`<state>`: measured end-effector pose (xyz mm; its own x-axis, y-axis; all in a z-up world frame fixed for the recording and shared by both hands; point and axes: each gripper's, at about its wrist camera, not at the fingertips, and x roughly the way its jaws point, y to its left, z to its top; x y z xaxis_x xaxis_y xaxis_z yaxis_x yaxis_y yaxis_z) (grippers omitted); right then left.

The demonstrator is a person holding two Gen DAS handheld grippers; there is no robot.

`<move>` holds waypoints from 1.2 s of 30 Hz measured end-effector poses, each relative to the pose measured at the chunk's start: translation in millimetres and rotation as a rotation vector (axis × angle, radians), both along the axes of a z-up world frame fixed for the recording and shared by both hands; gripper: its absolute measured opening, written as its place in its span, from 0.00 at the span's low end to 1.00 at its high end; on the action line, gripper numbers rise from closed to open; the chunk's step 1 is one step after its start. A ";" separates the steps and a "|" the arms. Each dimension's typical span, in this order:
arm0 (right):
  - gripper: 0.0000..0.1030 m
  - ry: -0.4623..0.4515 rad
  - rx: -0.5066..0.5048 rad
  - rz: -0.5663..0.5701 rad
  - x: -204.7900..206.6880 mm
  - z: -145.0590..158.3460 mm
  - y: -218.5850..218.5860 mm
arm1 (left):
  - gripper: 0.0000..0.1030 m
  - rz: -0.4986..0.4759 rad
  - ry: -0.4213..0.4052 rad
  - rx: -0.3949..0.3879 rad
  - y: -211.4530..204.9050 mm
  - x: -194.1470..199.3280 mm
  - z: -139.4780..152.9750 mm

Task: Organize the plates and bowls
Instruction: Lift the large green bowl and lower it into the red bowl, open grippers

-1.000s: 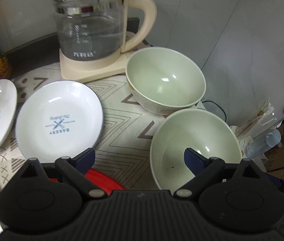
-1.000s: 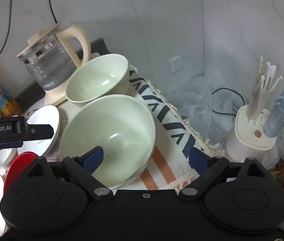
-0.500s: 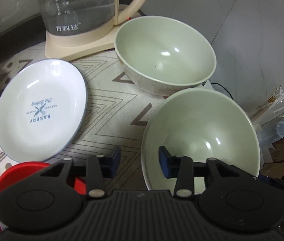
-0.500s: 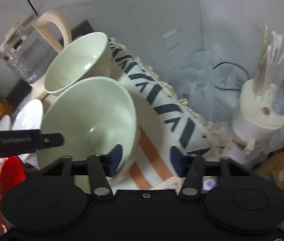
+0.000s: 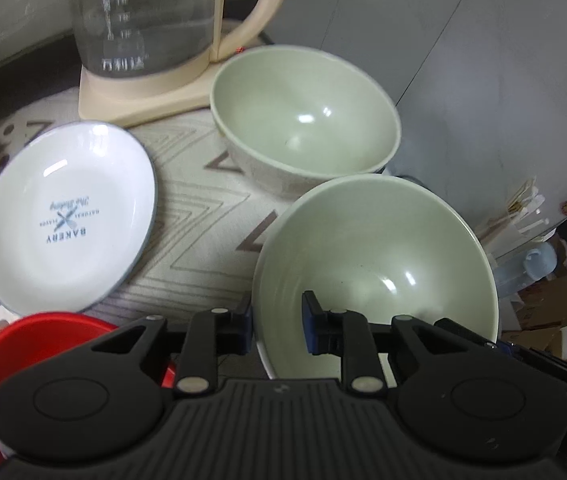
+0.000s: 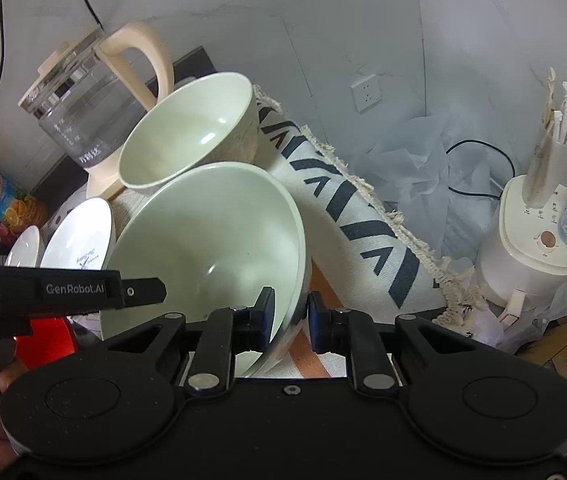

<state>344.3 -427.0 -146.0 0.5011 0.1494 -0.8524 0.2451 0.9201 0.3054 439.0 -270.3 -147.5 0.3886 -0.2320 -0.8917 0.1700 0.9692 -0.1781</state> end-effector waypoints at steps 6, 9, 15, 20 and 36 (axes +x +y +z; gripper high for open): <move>0.17 -0.051 -0.009 -0.012 -4.9 20.8 -2.3 | 0.10 0.012 -0.055 -0.054 12.2 -5.5 27.2; 0.17 -0.088 -0.009 -0.018 -7.1 35.3 -1.0 | 0.06 0.034 -0.085 -0.079 23.8 -11.4 40.2; 0.17 -0.160 -0.024 0.014 -10.4 59.0 13.3 | 0.04 0.087 -0.116 -0.109 51.1 -24.5 54.5; 0.17 -0.193 -0.033 0.069 -9.9 69.6 30.6 | 0.04 0.125 -0.127 -0.116 74.4 -35.3 64.3; 0.17 -0.214 -0.001 0.152 -28.0 85.1 91.2 | 0.04 0.213 -0.113 -0.105 139.2 -75.1 66.6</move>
